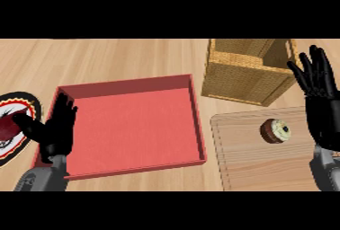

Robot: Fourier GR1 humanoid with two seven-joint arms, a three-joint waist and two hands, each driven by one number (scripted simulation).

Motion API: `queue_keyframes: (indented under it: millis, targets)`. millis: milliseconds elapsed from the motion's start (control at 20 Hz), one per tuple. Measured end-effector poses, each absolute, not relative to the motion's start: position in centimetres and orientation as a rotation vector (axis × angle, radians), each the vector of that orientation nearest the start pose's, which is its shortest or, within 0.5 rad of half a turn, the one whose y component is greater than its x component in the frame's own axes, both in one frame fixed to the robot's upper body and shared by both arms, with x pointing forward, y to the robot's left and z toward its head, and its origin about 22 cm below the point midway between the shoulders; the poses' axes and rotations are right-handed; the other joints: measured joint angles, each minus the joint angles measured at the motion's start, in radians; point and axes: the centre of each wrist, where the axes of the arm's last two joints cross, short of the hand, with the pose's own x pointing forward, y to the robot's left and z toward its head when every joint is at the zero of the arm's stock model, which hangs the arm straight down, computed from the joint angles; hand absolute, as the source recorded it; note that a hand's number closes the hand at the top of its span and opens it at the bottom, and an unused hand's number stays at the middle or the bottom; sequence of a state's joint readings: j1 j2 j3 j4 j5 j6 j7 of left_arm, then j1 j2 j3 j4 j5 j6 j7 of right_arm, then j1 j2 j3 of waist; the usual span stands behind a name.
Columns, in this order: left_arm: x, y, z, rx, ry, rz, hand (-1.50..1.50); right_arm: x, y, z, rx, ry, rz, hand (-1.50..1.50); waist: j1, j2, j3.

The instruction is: Pick the cupcake from the cutting board and place it in the basket

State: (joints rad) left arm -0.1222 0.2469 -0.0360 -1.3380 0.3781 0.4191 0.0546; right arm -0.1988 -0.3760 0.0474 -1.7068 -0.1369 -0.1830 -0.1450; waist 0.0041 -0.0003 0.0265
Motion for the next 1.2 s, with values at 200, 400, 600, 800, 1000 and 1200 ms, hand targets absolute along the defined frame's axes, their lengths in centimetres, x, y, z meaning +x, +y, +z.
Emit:
queue_keyframes:
  millis: [200, 400, 600, 800, 1000, 1200]
  targets:
    - [28.1, 27.8, 1.2, 0.252, -1.481, 0.181, 0.00, 28.0, -24.7, 10.3, 0.144, -2.018, 0.266, 1.50, 0.015, 0.001, -0.012]
    - [29.3, 27.5, 3.8, 0.263, -1.630, -0.042, 0.00, 27.4, -20.8, 9.0, 0.568, -1.939, 0.209, 1.50, 0.023, 0.008, -0.002]
    - [29.5, 27.9, 5.2, 0.279, -1.683, -0.220, 0.00, 24.8, -17.9, 8.4, 0.977, -1.773, 0.253, -1.50, 0.006, -0.001, -0.014]
    - [29.0, 29.2, 6.3, 0.294, -1.702, -0.309, 0.00, 22.9, -21.3, 11.8, 0.968, -1.804, 0.335, -1.50, -0.010, -0.006, -0.022]
    - [28.6, 29.8, 6.4, 0.304, -1.707, -0.341, 0.00, 23.8, -25.9, 16.2, 0.671, -1.917, 0.498, -1.50, -0.015, -0.006, -0.026]
    - [28.6, 29.6, 6.6, 0.298, -1.712, -0.358, 0.00, 24.8, -29.7, 21.3, 0.339, -1.930, 0.775, -1.50, -0.007, -0.002, -0.028]
